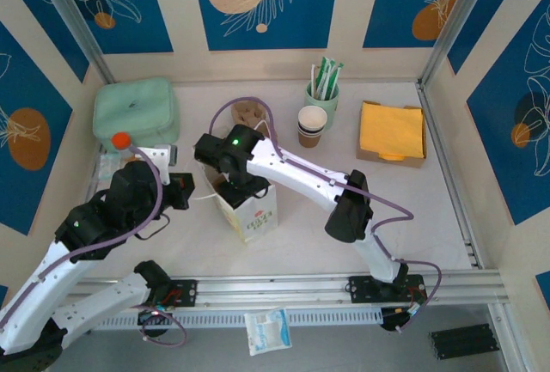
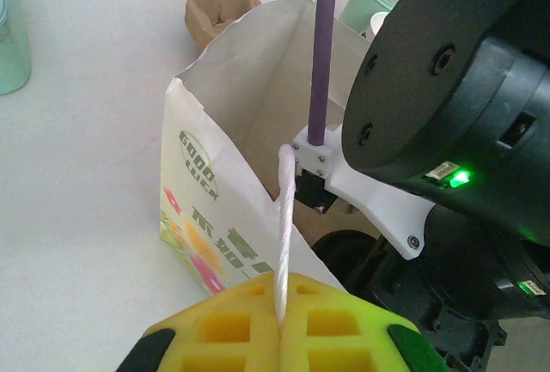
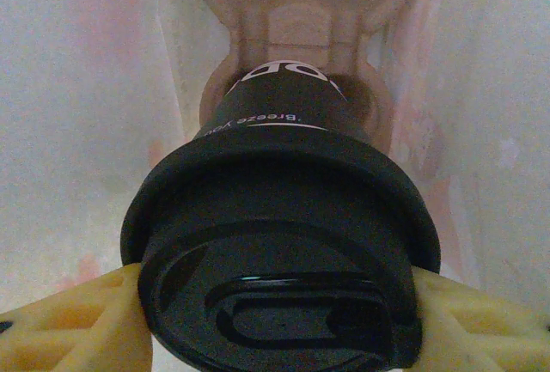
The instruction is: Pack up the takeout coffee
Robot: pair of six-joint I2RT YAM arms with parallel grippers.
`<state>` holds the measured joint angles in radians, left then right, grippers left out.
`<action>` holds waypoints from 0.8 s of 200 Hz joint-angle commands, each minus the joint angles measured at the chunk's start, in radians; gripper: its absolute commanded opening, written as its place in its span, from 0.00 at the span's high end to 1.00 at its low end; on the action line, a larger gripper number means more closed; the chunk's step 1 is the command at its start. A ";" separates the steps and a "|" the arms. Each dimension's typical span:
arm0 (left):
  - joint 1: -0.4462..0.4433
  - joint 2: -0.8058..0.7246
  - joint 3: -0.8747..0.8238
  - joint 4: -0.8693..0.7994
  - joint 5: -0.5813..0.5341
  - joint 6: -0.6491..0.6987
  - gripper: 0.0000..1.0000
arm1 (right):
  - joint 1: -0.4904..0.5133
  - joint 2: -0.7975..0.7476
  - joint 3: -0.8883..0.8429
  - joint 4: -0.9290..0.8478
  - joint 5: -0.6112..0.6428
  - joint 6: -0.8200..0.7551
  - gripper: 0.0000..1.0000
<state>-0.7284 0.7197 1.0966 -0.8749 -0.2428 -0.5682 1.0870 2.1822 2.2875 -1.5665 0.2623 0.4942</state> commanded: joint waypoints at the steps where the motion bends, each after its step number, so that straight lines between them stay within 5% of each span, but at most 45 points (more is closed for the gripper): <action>1: 0.006 0.001 0.001 0.008 0.013 -0.003 1.00 | -0.012 0.021 -0.037 -0.029 -0.003 0.005 0.42; 160: 0.006 0.003 -0.003 0.012 0.018 -0.005 1.00 | -0.016 0.019 -0.056 -0.016 -0.003 0.008 0.42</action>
<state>-0.7284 0.7231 1.0966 -0.8745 -0.2424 -0.5682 1.0851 2.1803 2.2749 -1.5597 0.2546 0.4942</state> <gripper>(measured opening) 0.066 0.621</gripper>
